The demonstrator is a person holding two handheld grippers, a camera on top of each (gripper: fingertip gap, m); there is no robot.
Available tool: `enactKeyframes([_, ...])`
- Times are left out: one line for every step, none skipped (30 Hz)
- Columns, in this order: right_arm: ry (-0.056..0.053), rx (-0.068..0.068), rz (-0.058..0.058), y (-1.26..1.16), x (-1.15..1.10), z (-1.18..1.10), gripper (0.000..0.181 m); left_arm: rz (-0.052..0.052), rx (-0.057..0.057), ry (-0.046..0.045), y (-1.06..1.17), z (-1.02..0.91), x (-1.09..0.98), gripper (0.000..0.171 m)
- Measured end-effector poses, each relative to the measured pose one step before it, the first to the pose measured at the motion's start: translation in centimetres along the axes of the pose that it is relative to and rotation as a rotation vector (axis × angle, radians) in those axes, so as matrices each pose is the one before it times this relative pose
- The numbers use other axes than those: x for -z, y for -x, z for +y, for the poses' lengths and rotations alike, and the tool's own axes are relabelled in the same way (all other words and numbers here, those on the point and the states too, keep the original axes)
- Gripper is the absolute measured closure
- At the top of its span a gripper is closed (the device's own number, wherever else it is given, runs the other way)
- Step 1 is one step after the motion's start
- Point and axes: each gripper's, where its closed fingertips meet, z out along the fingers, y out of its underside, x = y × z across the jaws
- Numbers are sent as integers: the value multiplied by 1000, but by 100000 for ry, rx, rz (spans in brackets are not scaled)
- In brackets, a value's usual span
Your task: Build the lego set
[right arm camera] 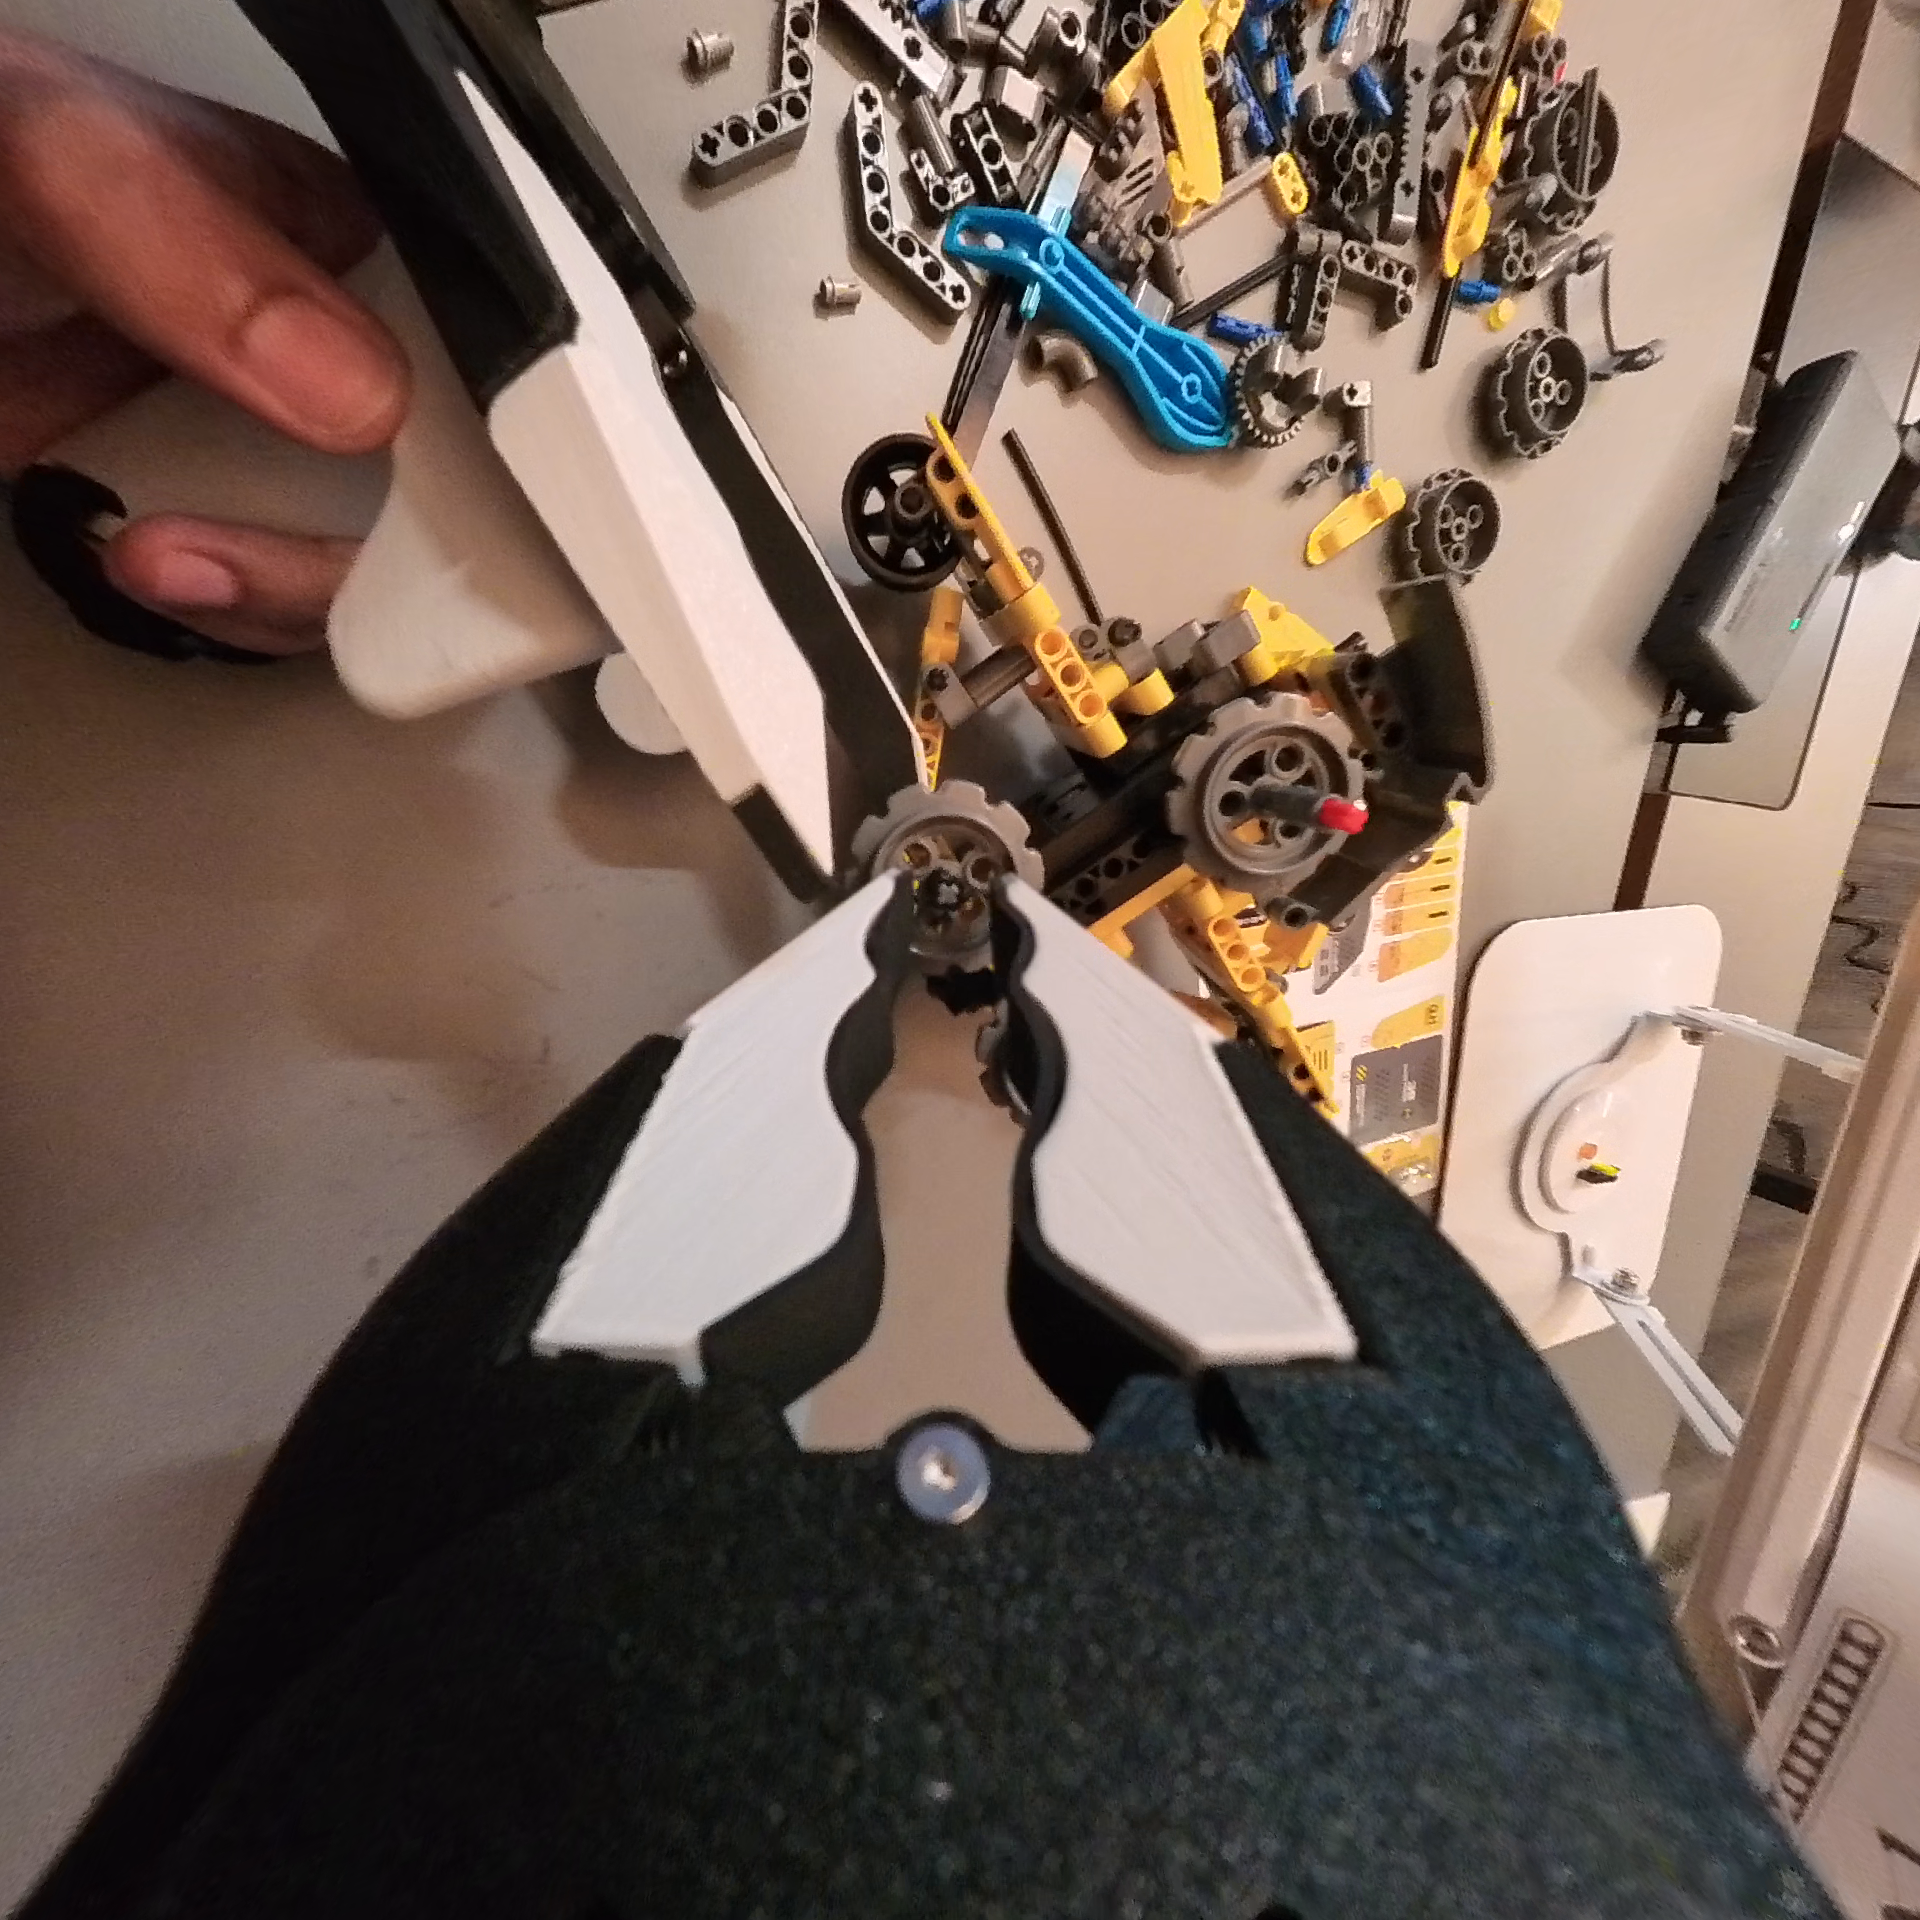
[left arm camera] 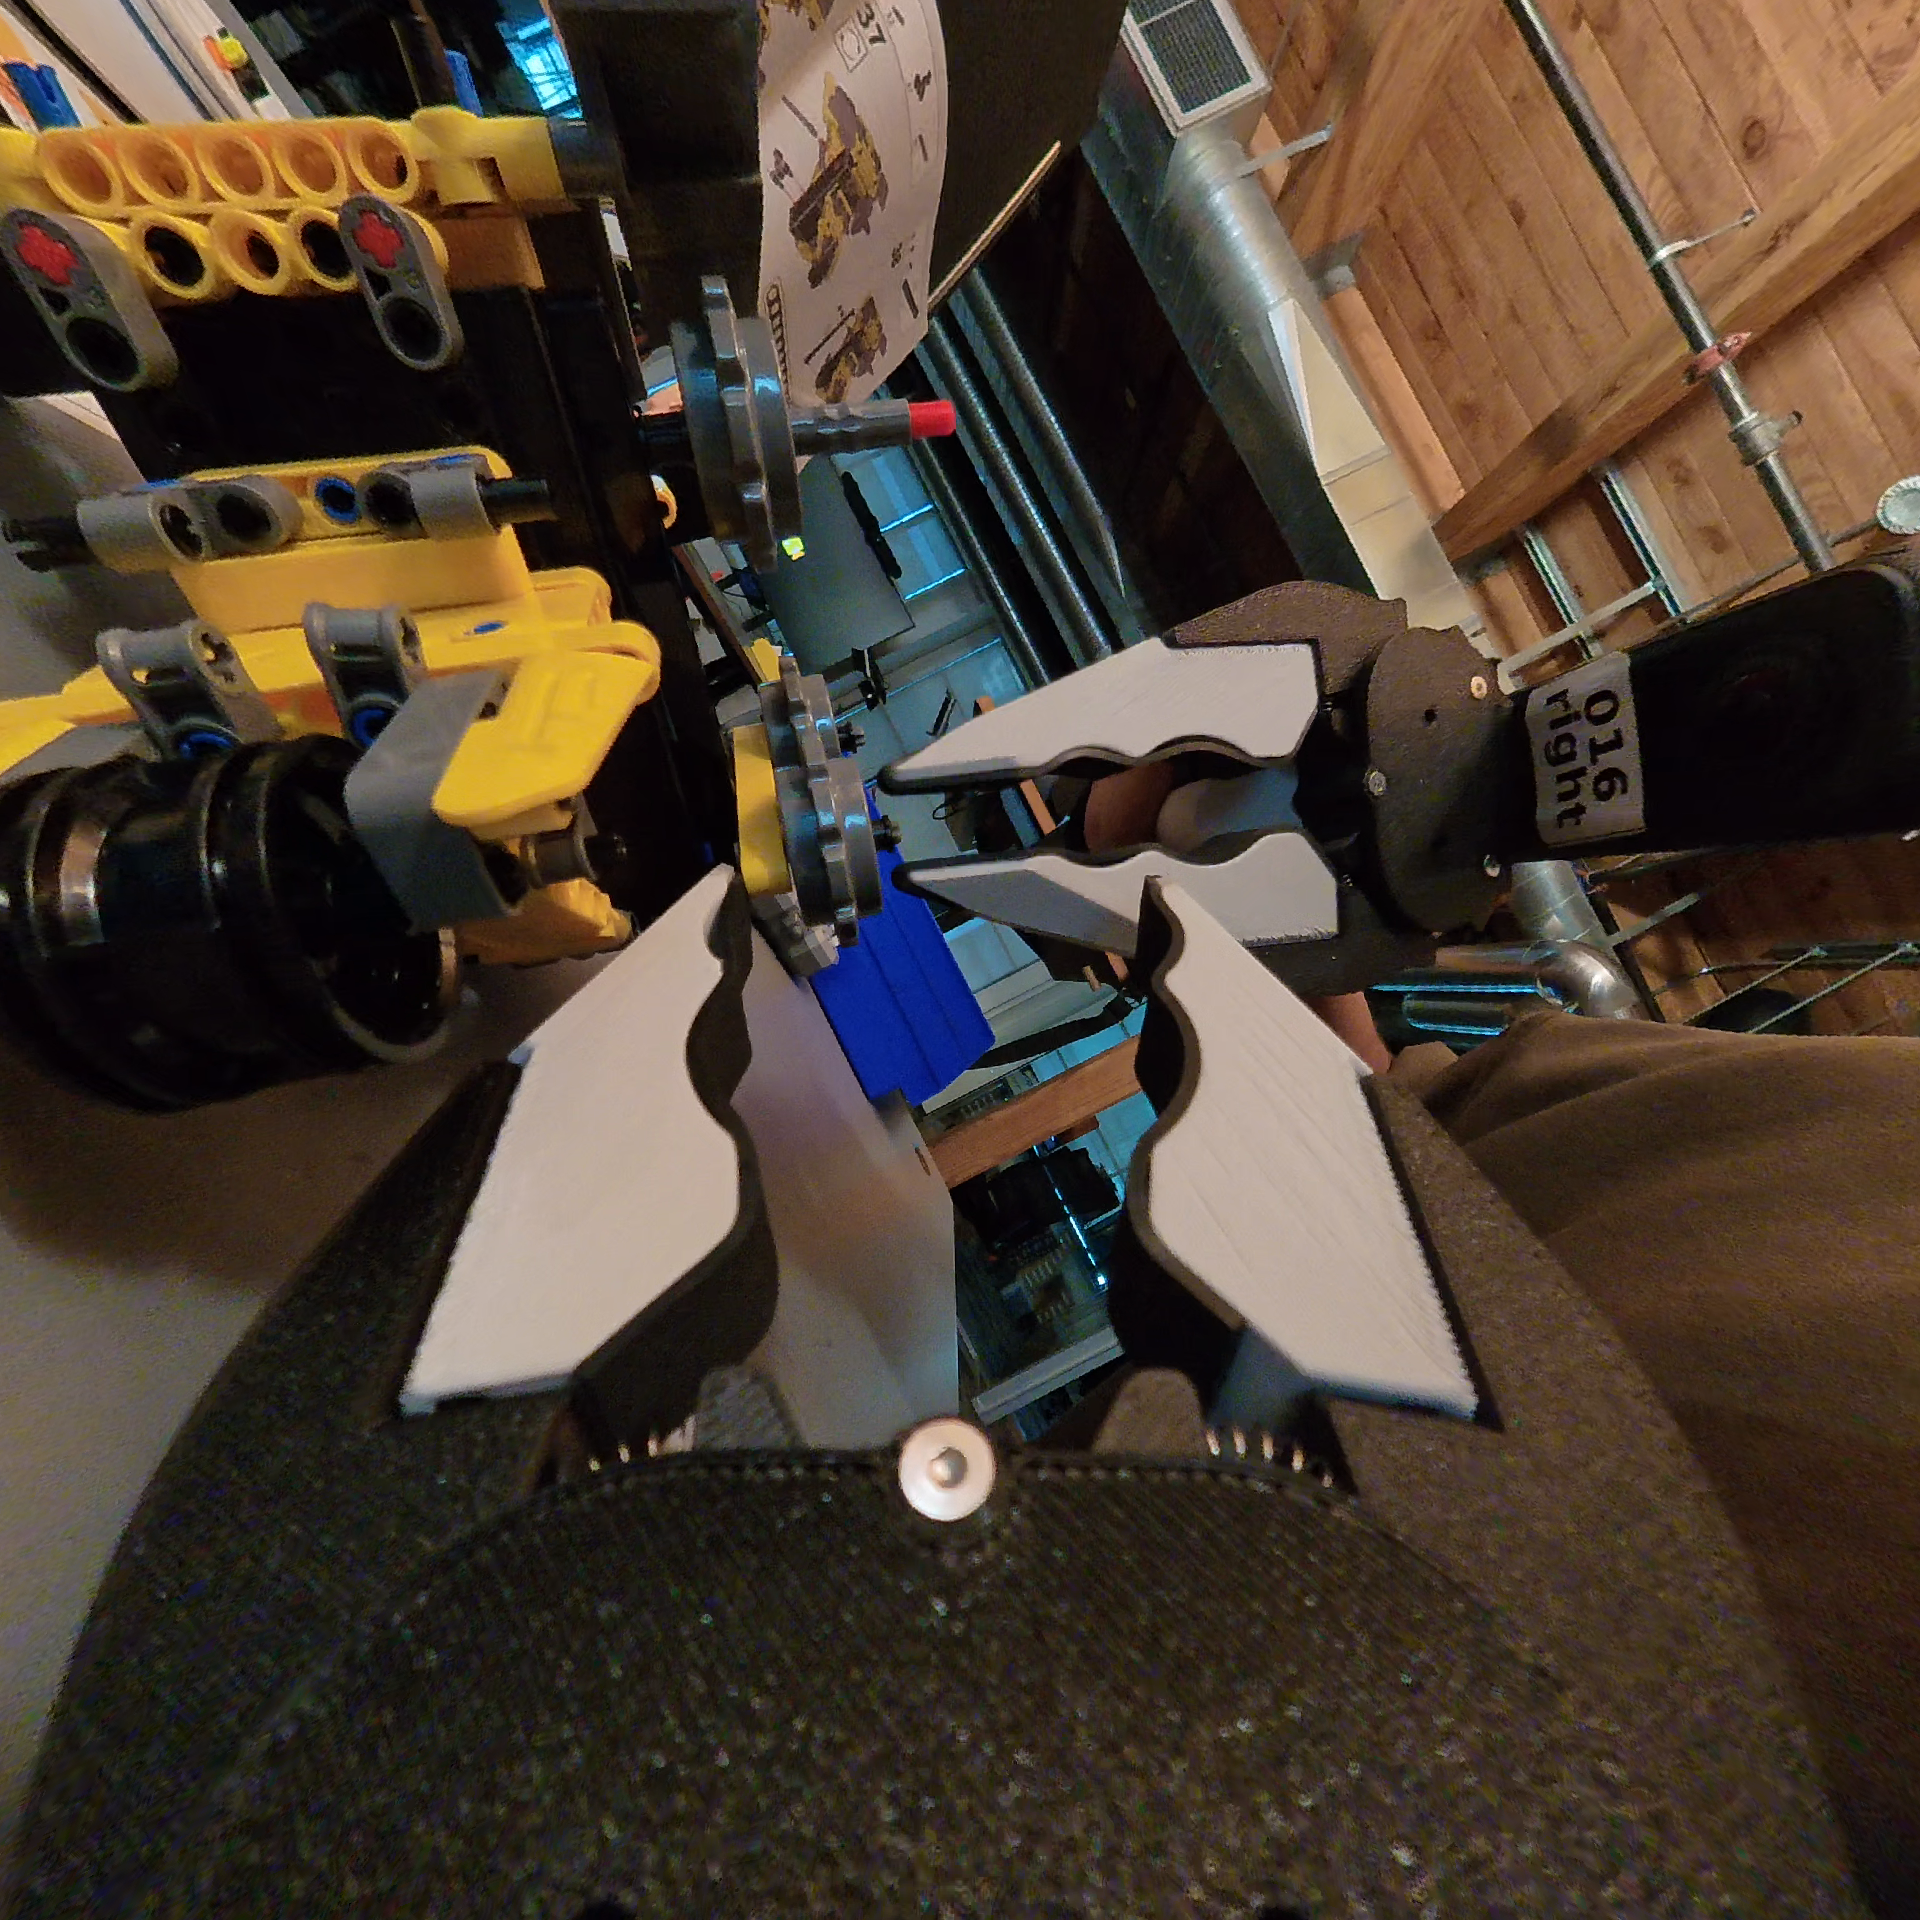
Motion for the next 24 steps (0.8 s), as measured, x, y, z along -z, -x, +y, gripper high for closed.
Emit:
enactKeyframes([37,127,-128,22,-26,6,169,10,14,-7,-2,-1,-1,99])
enactKeyframes([522,394,-102,38,-61,92,171,36,50,-22,0,1,1,99])
enactKeyframes([669,581,-4,41,-75,137,173,36,61,-10,2,-9,10,99])
enactKeyframes([422,567,305,8,-65,106,174,40,68,-5,0,6,-7,99])
enactKeyframes([15,439,332,-26,-24,32,175,33,55,1,-4,-9,-2,99])
enactKeyframes([-141,143,30,3,5,-30,175,-10,9,30,3,7,-7,99])
enactKeyframes([-54,-161,-160,5,-10,-24,175,-101,-22,-26,1,-1,7,99])
enactKeyframes([-148,-290,-206,23,-29,-12,175,-491,117,-150,48,-30,6,99])
enactKeyframes([-270,-262,-79,17,-49,-12,175,-1013,511,-82,103,-21,-19,101])
enactKeyframes([-61,-30,116,2,-18,-1,176,-689,232,273,35,16,-26,102])
enactKeyframes([268,111,139,-1,13,24,176,-608,-90,562,8,54,-24,102])
enactKeyframes([375,-159,3,-5,16,41,176,-383,101,739,-47,53,-19,102])
enactKeyframes([273,-637,-298,27,10,15,176,-359,-73,757,-29,45,3,102])
enactKeyframes([190,-934,-634,52,20,30,176,-131,268,744,-38,63,5,102])
enactKeyframes([231,-930,-746,34,23,36,176,-58,334,598,-36,63,-18,102])
enactKeyframes([147,-738,-563,20,25,50,176,-297,-118,447,-45,36,10,102])
enactKeyframes([-105,-654,-371,8,13,8,176,-635,-578,460,-24,25,0,102])
enactKeyframes([-250,-559,-175,4,13,-17,176,-865,-837,325,-11,7,8,102])
enactKeyframes([-195,-401,102,-34,18,-17,176,-756,-640,70,-2,-64,30,103])
enactKeyframes([-77,-564,104,-47,30,1,176,-631,-198,-239,41,-85,57,106])
enactKeyframes([-23,-843,-184,-15,29,-10,176,-264,373,-91,58,-45,44,108])
enactKeyframes([80,-1018,-487,10,27,7,177,-220,893,-37,98,-3,3,111])
enactKeyframes([71,-818,-452,15,-7,11,177,180,829,-206,28,-53,24,112])
enactKeyframes([-102,-308,-171,3,-11,-17,177,-105,307,-66,23,-10,9,112])
